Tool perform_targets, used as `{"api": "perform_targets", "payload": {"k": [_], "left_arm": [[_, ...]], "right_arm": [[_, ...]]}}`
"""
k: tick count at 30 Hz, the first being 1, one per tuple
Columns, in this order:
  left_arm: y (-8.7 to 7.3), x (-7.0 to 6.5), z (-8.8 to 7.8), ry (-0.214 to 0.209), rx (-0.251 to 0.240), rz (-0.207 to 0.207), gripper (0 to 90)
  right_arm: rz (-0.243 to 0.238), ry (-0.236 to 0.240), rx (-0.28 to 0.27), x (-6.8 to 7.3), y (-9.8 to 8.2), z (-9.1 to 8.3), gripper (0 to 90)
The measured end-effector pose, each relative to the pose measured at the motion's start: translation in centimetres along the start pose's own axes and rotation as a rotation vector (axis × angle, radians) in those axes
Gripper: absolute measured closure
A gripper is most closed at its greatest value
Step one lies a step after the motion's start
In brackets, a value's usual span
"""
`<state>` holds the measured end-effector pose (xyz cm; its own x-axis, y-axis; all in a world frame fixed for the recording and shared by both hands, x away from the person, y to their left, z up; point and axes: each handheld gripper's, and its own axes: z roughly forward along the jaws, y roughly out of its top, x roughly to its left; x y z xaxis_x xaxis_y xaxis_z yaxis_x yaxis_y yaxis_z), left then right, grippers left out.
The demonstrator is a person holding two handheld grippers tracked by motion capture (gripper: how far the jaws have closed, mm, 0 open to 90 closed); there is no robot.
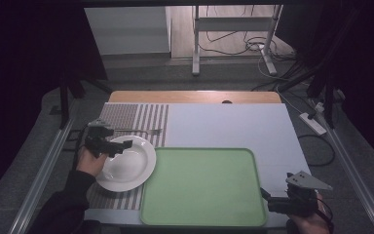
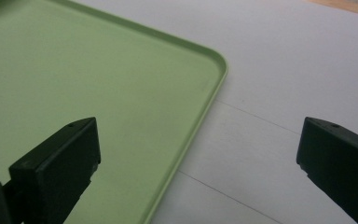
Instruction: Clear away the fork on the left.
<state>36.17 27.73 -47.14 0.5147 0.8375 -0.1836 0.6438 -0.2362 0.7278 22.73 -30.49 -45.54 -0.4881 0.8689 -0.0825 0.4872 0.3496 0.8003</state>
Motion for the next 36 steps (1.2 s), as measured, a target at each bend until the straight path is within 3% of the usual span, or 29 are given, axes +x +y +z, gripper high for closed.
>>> {"api": "perform_targets", "payload": {"k": [6, 12, 22, 25, 27, 28, 30, 34, 36], "left_arm": [[0.9, 0.9, 0.9, -0.019, 0.013, -0.036, 0.0], [1.6, 0.9, 2.3, -0.012, 0.053, -0.025, 0.7], [2.5, 2.0, 4.5, 0.008, 0.097, -0.029, 1.3], [2.8, 2.3, 5.3, 0.047, 0.125, -0.017, 3.6], [2.9, 2.5, 5.7, 0.073, 0.133, -0.007, 7.9], [2.9, 2.8, 6.0, 0.076, 0.138, -0.005, 14.3], [3.1, 3.1, 6.3, 0.076, 0.149, 0.0, 18.4], [3.4, 4.0, 7.0, 0.069, 0.194, 0.019, 49.0], [3.5, 4.4, 7.5, 0.085, 0.217, 0.015, 64.3]], "right_arm": [[0.003, -0.003, -0.002, 0.0, -0.1, -0.2, 0.0], [-0.002, 0.001, -0.002, 0.0, -0.1, -0.2, 0.0], [-0.008, 0.006, 0.002, 0.0, -0.1, -0.1, 0.0], [-0.007, 0.008, 0.002, 0.0, -0.1, -0.1, 0.0], [-0.007, 0.008, 0.004, 0.0, -0.1, -0.1, 0.0], [-0.009, 0.011, 0.007, 0.0, -0.1, -0.1, 0.0], [-0.009, 0.012, 0.007, 0.0, -0.1, -0.1, 0.0], [-0.006, 0.013, 0.006, 0.0, -0.1, -0.1, 0.0], [-0.007, 0.013, 0.009, 0.0, -0.1, -0.1, 0.0]]}}
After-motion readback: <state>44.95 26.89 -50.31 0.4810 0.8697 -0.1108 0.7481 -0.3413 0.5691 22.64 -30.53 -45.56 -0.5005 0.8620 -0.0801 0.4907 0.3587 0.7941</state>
